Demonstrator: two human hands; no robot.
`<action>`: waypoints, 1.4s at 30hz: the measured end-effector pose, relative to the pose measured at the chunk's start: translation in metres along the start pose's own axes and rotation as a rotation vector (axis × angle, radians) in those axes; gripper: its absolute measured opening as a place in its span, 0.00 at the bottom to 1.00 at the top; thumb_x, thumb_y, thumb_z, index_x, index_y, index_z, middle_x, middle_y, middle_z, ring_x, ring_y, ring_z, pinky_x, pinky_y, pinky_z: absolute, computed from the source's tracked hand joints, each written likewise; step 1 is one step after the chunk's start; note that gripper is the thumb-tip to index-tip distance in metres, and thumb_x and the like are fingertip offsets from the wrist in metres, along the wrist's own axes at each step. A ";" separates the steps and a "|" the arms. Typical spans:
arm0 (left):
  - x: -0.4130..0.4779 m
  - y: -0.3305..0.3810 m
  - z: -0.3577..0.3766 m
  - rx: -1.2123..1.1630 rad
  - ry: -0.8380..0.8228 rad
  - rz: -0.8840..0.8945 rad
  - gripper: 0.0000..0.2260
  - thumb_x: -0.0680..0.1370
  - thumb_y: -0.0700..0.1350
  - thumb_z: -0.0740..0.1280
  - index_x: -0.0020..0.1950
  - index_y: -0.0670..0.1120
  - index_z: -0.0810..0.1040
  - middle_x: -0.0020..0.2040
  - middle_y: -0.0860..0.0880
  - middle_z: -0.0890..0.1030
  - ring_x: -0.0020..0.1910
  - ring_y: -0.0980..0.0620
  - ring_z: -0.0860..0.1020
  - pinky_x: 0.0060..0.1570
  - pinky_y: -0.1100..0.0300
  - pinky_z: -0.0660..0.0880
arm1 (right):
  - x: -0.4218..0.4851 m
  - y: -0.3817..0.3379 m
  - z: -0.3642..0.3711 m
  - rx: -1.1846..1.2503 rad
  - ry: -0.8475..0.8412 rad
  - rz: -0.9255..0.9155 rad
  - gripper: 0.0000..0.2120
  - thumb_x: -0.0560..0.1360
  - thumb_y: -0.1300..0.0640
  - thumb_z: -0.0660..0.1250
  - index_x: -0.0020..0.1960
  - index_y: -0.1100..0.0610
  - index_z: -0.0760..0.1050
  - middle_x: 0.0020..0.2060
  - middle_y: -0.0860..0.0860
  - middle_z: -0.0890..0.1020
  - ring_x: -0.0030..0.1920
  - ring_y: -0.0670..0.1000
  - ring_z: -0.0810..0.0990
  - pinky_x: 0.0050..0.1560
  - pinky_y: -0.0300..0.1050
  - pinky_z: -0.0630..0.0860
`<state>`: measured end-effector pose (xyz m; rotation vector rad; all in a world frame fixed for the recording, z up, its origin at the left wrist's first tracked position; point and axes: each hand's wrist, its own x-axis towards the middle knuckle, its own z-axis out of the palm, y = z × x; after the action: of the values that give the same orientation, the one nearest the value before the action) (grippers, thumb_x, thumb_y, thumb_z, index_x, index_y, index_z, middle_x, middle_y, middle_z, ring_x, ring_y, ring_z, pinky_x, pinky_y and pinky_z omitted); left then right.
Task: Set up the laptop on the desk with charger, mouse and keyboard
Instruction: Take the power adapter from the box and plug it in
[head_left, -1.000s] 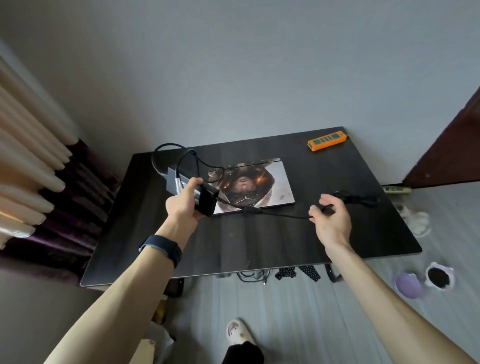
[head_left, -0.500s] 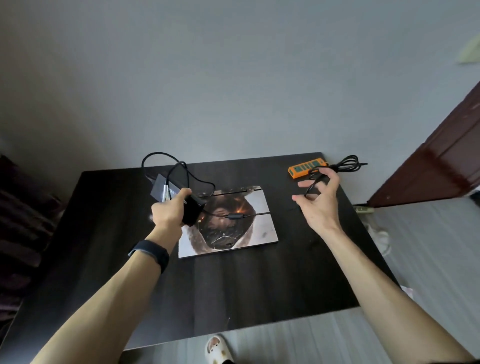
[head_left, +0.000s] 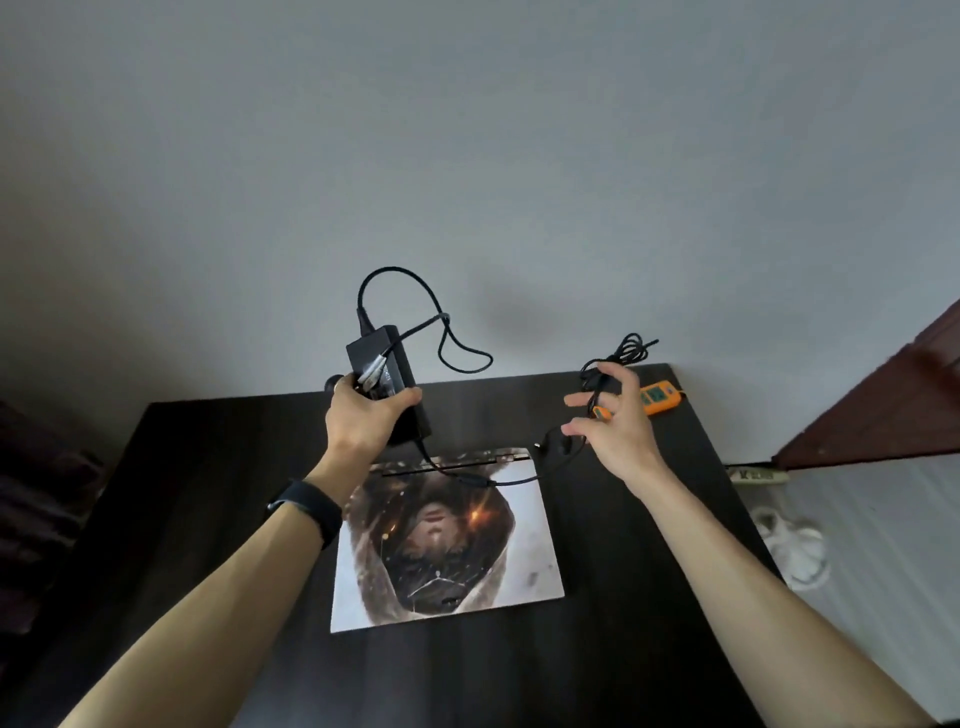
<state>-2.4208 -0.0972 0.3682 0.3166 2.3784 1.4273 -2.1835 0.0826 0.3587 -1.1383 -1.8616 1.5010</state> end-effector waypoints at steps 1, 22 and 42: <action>0.005 0.001 0.006 0.018 0.021 -0.002 0.31 0.63 0.56 0.80 0.61 0.46 0.76 0.51 0.50 0.83 0.49 0.50 0.82 0.55 0.54 0.79 | 0.011 0.008 -0.002 0.077 -0.039 0.076 0.35 0.72 0.70 0.71 0.70 0.46 0.63 0.50 0.47 0.86 0.42 0.47 0.86 0.48 0.42 0.79; -0.011 0.028 0.140 0.527 -0.206 0.233 0.37 0.64 0.54 0.77 0.70 0.51 0.68 0.55 0.56 0.78 0.55 0.53 0.78 0.53 0.62 0.73 | 0.065 0.099 -0.024 -0.354 -0.383 0.182 0.21 0.76 0.34 0.63 0.61 0.47 0.77 0.54 0.39 0.82 0.54 0.44 0.82 0.58 0.46 0.77; 0.051 -0.001 0.161 0.365 -0.425 0.054 0.18 0.77 0.51 0.68 0.66 0.52 0.75 0.50 0.55 0.83 0.50 0.52 0.82 0.51 0.59 0.76 | 0.122 0.028 -0.068 -0.022 -0.447 0.445 0.09 0.75 0.54 0.73 0.54 0.56 0.83 0.48 0.54 0.88 0.51 0.55 0.86 0.63 0.55 0.78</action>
<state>-2.4027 0.0509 0.2889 0.7037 2.2649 0.8288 -2.1866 0.2233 0.3351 -1.3791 -1.9907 2.1320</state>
